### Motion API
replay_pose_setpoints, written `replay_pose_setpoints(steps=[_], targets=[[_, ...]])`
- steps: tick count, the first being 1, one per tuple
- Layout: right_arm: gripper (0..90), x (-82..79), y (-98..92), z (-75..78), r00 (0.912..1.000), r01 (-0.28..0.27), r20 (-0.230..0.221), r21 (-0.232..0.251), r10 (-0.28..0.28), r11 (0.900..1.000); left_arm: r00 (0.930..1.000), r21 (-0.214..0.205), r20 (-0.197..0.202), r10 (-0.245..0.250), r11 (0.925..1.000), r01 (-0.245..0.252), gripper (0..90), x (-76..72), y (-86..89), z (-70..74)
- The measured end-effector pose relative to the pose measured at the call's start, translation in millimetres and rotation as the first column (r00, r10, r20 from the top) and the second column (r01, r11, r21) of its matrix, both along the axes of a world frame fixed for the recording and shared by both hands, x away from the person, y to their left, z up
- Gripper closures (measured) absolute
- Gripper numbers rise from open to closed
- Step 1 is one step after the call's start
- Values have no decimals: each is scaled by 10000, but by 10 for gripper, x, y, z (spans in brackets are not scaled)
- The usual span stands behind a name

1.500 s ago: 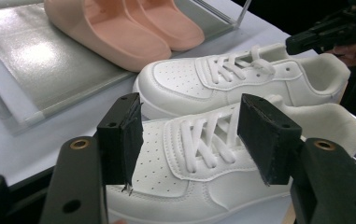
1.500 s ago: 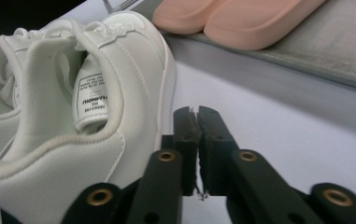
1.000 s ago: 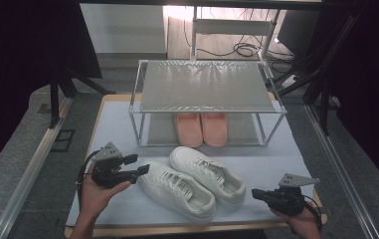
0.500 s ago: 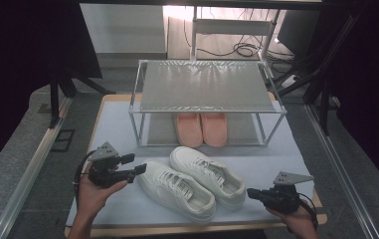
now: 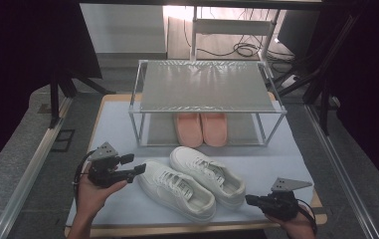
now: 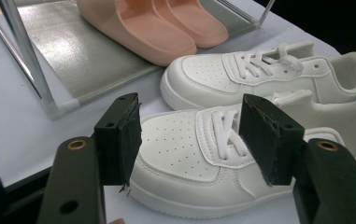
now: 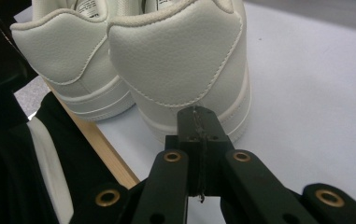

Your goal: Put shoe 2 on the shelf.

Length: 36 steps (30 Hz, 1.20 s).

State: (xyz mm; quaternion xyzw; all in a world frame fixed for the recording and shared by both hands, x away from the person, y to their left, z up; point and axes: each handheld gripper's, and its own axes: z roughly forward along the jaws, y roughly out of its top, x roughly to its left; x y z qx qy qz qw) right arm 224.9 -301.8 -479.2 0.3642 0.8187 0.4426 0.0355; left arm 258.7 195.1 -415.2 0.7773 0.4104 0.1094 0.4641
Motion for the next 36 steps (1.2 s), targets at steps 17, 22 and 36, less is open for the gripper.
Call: replay_pose_setpoints(steps=[17,22,36], targets=[[900,163,172,17,9998,163,107,-82,-162,9998,10000,29,-34,41,10000,-41,395,15,18,-15],[900,183,158,0,9997,229,29,17,-229,9997,10000,48,-78,-8,10000,8,395,20,-1,-28],[900,186,164,-2,9990,447,20,-6,-447,9990,9999,70,-113,-43,10000,44,394,22,-13,-40]])
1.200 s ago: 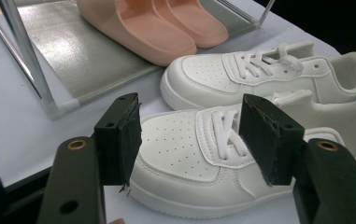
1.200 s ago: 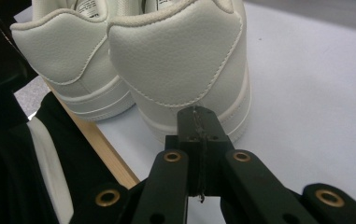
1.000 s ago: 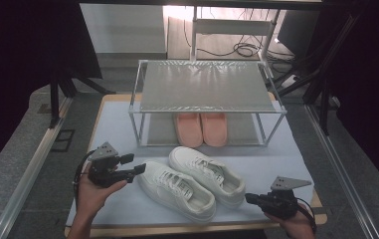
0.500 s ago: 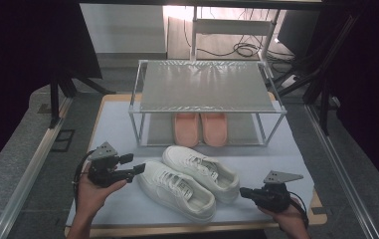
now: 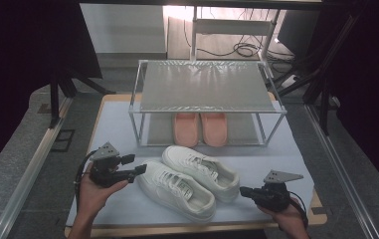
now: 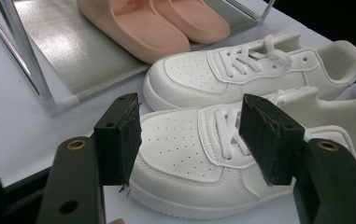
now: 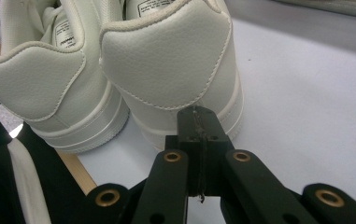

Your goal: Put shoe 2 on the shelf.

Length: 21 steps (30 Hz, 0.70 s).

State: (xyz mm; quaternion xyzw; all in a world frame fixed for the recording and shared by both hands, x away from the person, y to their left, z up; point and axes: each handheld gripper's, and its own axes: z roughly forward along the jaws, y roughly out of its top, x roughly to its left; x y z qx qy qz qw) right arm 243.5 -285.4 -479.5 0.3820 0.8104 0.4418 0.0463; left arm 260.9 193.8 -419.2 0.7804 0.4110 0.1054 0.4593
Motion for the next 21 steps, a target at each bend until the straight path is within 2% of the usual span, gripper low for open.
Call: replay_pose_setpoints(steps=[10,14,17,21], targets=[[900,7,4,-4,10000,25,61,17,-25,10000,10000,-37,17,47,10000,-47,394,5,5,3],[861,1,-24,4,9999,117,116,43,-118,9999,10000,-42,41,55,10000,-55,394,-4,17,7],[856,-28,-57,107,9990,242,361,111,-246,9996,9999,-80,48,113,9999,-112,394,-7,37,10],[840,-50,-21,345,9970,-77,775,131,66,9999,9999,-101,59,129,9999,-128,394,-2,47,9]])
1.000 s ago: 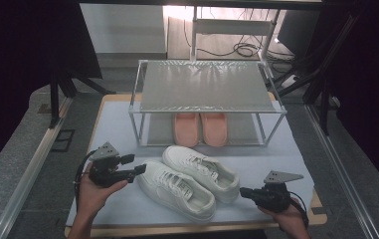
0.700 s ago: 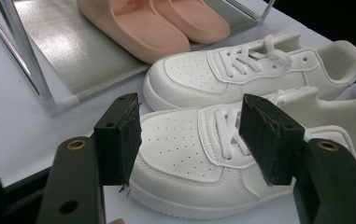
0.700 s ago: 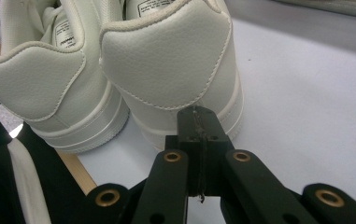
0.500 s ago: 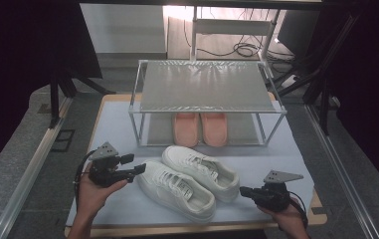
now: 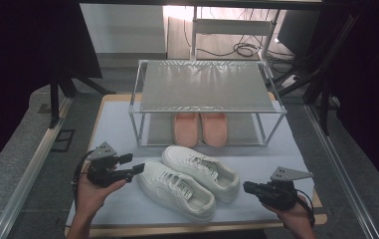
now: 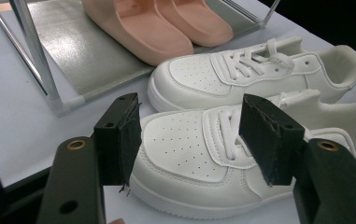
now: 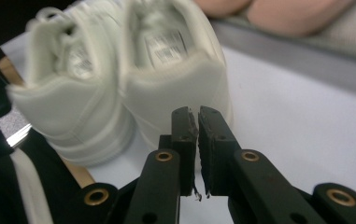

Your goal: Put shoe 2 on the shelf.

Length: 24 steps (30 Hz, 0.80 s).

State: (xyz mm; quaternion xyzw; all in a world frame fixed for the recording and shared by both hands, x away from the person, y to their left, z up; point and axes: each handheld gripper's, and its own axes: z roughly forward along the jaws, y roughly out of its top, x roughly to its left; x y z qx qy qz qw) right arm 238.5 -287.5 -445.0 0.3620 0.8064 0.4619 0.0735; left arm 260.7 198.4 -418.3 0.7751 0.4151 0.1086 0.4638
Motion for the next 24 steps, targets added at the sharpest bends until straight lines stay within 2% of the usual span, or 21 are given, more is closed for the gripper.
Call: replay_pose_setpoints(steps=[3,7,11,15,19,24], targets=[[817,42,155,141,9986,-528,90,13,528,9986,10000,17,-15,-33,10000,33,394,9,-11,-6],[789,143,457,249,9917,-1289,24,29,1288,9917,10000,7,-61,-39,10000,39,394,12,-18,-14],[766,234,738,297,9862,-1653,13,-137,1653,9862,10000,0,-63,-61,10000,61,394,12,-19,-17],[752,287,1018,318,9767,-2144,-158,-358,2140,9761,10000,-9,-57,-54,10000,53,394,10,-11,-14],[733,339,1256,268,9684,-2480,-443,-634,2455,9667,10000,-44,-31,-41,10000,41,394,4,-1,-9],[712,384,1382,196,9704,-2385,-591,-813,2341,9677,10000,-57,-52,-17,10000,17,394,8,11,-12]])
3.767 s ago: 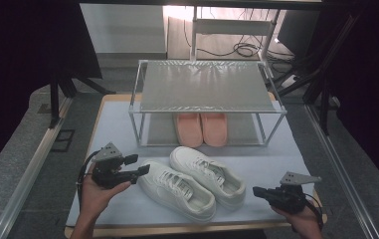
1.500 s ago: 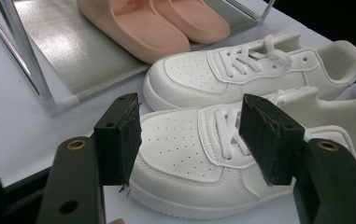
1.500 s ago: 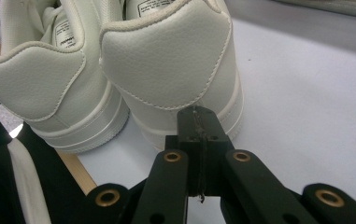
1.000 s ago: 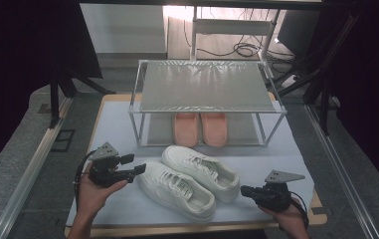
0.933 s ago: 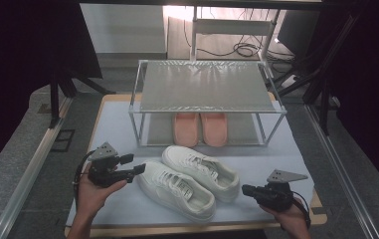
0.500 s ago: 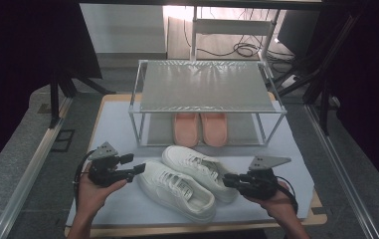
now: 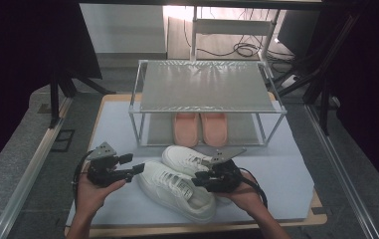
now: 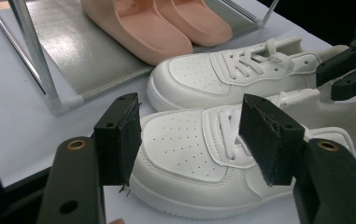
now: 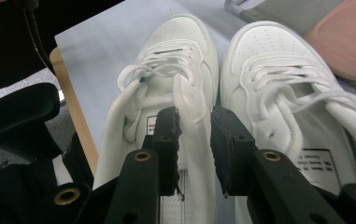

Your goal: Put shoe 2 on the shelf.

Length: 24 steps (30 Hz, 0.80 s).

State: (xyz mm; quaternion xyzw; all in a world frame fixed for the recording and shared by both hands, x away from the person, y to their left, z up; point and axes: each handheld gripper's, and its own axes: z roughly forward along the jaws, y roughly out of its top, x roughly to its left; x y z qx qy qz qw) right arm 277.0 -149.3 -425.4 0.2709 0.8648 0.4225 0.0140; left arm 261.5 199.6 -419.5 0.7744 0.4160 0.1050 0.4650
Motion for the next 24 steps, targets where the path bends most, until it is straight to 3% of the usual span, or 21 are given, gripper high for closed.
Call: replay_pose_setpoints(steps=[7,12,17,24], targets=[[666,7,138,-55,10000,-3,-26,-343,2,9994,10000,-4,2,11,10000,-11,394,-2,2,3],[642,10,225,-125,9999,121,89,-1033,-113,9946,10000,-16,10,25,10000,-25,394,1,14,1],[791,-9,282,-169,9983,347,517,-1613,-267,9863,10000,-37,-2,52,10000,-52,394,-2,22,1],[809,-108,231,-138,9962,399,832,-1815,-251,9826,10000,-35,19,97,9999,-97,395,-6,45,3]])
